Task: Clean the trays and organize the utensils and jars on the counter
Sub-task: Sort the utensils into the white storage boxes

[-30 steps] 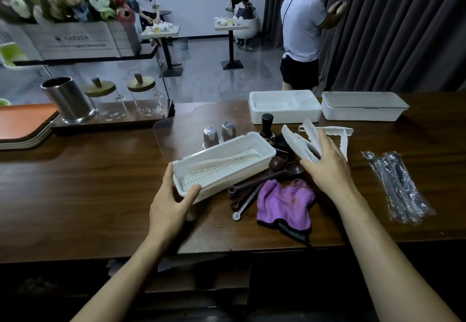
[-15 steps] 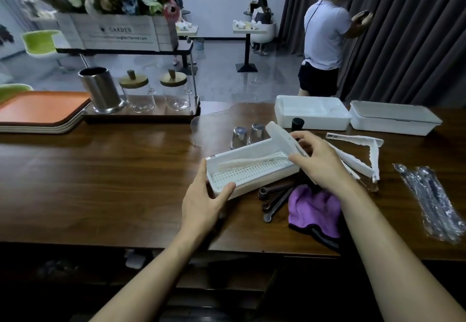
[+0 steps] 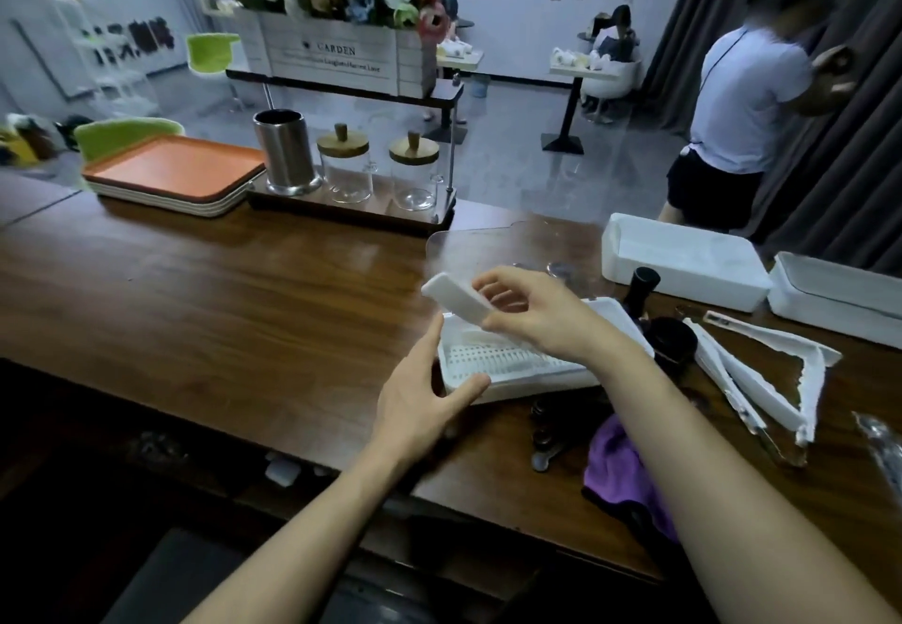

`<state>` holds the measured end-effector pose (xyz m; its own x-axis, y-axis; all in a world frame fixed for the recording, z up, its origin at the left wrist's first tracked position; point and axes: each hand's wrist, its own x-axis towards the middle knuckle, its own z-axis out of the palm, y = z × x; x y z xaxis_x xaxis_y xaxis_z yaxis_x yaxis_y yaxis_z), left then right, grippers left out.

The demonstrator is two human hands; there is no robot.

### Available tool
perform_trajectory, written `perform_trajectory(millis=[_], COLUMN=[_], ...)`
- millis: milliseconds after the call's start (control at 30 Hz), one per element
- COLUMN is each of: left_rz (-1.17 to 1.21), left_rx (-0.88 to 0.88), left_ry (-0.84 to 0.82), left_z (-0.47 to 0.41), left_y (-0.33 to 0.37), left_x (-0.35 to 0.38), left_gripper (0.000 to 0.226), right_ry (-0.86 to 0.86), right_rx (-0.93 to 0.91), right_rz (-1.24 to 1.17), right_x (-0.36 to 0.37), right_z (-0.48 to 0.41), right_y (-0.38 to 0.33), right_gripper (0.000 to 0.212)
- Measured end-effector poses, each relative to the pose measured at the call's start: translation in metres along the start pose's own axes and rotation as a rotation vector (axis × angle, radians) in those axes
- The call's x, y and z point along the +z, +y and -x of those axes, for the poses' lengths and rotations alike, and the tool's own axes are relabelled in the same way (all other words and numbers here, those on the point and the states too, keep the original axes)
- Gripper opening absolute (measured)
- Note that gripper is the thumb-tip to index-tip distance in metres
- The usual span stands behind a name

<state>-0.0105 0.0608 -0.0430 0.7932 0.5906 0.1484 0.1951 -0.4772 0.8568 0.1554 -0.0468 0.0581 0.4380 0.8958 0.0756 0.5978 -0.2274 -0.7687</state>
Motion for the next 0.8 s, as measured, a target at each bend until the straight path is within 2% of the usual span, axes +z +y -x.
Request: perform_trajectory(millis=[133, 267, 367, 567, 800], left_rz=[-0.020, -0.007, 0.012, -0.006, 0.018], left_rx=[-0.001, -0.027, -0.039, -0.021, -0.037], left_ry=[0.001, 0.024, 0.022, 0.011, 0.007], left_z=[-0.001, 0.000, -0.001, 0.000, 0.000], left_y=[-0.003, -0.005, -0.005, 0.002, -0.003], left_x=[0.001, 0.004, 0.005, 0.001, 0.002], left_gripper=[0.073, 0.092, 0.094, 0.073, 0.088], right_ry=[-0.093, -0.134, -0.159, -0.168, -0.161], right_rx=[0.060, 0.102, 0.105, 0.101, 0.209], right_rz=[0.092, 0.118, 0.144, 0.232, 0.360], right_x=[0.009, 0.009, 0.009, 0.008, -0.003], right_z=[0.000, 0.001, -0.002, -0.001, 0.008], right_y=[0.031, 0.042, 0.042, 0.042, 0.060], right_gripper=[0.030, 0.027, 0.028, 0.030, 0.023])
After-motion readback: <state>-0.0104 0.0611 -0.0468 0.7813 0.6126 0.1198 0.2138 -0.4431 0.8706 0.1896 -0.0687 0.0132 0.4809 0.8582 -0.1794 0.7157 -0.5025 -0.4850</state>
